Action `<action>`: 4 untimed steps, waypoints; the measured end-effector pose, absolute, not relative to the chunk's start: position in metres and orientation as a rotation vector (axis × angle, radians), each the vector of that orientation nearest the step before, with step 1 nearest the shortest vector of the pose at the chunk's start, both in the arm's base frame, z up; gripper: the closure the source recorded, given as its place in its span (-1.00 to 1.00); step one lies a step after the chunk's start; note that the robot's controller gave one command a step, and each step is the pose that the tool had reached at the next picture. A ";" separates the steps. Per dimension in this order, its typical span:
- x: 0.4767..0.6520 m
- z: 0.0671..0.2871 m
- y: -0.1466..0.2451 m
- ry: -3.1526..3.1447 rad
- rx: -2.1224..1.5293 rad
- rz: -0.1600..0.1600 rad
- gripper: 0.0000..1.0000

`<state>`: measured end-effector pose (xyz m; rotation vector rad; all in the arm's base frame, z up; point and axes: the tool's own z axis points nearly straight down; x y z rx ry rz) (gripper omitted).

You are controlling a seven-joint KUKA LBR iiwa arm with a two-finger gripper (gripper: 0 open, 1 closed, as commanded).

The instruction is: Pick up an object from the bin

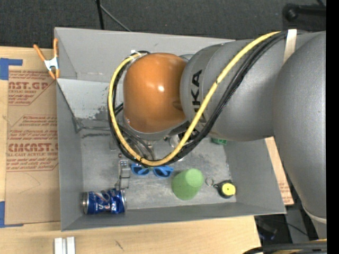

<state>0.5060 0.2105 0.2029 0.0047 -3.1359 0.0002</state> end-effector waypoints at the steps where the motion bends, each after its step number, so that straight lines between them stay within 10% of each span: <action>1: 0.524 0.078 0.212 -3.133 0.078 -0.008 -1.00; 2: 0.498 0.074 0.223 -3.153 0.182 -0.008 -1.00; 3: 0.496 0.072 0.223 -3.143 0.178 -0.007 1.00; 4: 0.502 0.239 0.205 -3.151 0.054 -0.006 1.00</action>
Offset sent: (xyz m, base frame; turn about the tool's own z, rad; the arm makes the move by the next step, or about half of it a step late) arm 0.0192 -0.0030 -0.1245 -0.0465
